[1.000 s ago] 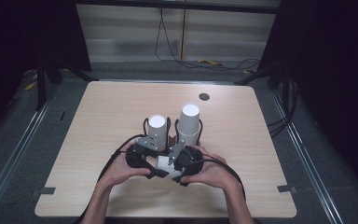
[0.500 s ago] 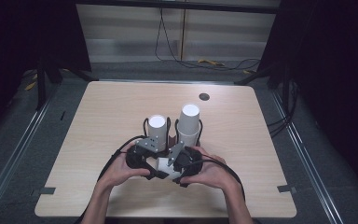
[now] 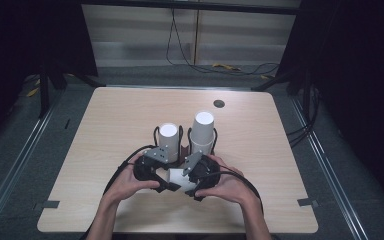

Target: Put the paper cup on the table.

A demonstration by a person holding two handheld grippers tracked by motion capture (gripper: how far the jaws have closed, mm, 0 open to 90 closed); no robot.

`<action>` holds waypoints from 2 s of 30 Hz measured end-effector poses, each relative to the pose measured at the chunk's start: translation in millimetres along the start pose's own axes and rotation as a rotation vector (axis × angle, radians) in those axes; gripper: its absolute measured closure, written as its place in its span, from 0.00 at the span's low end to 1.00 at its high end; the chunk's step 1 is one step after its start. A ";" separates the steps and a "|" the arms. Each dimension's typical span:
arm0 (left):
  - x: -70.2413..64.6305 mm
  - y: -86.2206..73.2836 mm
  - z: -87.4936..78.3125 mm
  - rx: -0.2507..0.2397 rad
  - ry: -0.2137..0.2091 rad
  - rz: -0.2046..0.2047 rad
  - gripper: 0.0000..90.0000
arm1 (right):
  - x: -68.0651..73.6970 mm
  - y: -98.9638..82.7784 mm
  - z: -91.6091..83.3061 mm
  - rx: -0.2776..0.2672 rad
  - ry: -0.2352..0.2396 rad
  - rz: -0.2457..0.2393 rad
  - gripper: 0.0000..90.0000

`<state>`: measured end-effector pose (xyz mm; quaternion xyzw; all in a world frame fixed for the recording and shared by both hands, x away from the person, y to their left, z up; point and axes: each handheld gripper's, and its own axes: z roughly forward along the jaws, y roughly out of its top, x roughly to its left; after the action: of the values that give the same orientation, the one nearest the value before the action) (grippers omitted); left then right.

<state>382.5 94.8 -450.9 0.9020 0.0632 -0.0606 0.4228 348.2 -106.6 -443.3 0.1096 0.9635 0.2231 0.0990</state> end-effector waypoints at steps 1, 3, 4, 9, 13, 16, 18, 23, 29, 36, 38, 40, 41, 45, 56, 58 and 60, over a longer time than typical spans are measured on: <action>-1.1 -1.3 -0.3 -0.008 0.010 -0.007 0.37 | 0.3 -1.2 -1.3 -0.005 0.003 0.015 0.18; -4.5 -3.4 -0.7 -0.009 0.024 -0.009 0.37 | -0.7 -3.9 -3.8 -0.032 -0.006 0.013 0.16; -5.3 -4.1 -1.2 -0.009 0.033 -0.005 0.37 | -0.4 -5.0 -5.5 -0.034 -0.005 0.005 0.16; -6.6 -6.5 -3.5 -0.035 0.045 -0.021 0.37 | -0.5 -11.3 -10.1 -0.089 -0.014 0.037 0.16; -6.8 -6.8 -4.7 -0.058 0.052 -0.026 0.37 | -0.8 -16.9 -11.6 -0.124 -0.035 0.046 0.16; -5.6 -7.7 -5.2 -0.055 0.060 -0.029 0.37 | -0.2 -19.7 -13.8 -0.142 -0.050 0.059 0.16; -5.4 -9.1 -4.5 -0.061 0.056 -0.043 0.37 | -0.6 -21.7 -15.2 -0.155 -0.055 0.063 0.16; -5.7 -11.0 -5.8 -0.071 0.058 -0.046 0.37 | -0.6 -24.4 -17.2 -0.157 -0.054 0.086 0.17; -4.9 -13.6 -8.7 -0.084 0.062 -0.051 0.37 | -1.4 -27.0 -17.0 -0.166 -0.051 0.108 0.18; -5.2 -16.8 -11.7 -0.129 0.081 -0.062 0.37 | -2.4 -33.5 -17.8 -0.196 -0.048 0.137 0.18; -4.8 -17.1 -12.4 -0.132 0.084 -0.065 0.37 | -1.9 -36.5 -16.9 -0.200 -0.059 0.149 0.18; -4.5 -17.5 -13.0 -0.139 0.083 -0.067 0.37 | -2.4 -39.3 -15.4 -0.196 -0.051 0.155 0.18; -4.5 -17.7 -13.3 -0.140 0.087 -0.066 0.37 | -2.2 -40.1 -15.6 -0.195 -0.052 0.156 0.18; -4.2 -19.7 -15.4 -0.156 0.099 -0.070 0.37 | -1.6 -41.6 -16.0 -0.209 -0.056 0.170 0.18; -5.1 -21.4 -16.9 -0.207 0.095 -0.075 0.37 | 3.4 -56.4 -13.4 -0.318 -0.082 0.219 0.18; -5.6 -22.3 -16.5 -0.215 0.089 -0.068 0.37 | 5.4 -59.3 -12.8 -0.334 -0.079 0.230 0.18; -6.2 -23.2 -16.3 -0.219 0.090 -0.068 0.37 | 7.5 -63.4 -10.5 -0.347 -0.090 0.237 0.18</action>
<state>373.5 121.7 -457.1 0.8495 0.1190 -0.0273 0.5133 327.9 -164.5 -463.7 0.2132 0.8857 0.3906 0.1323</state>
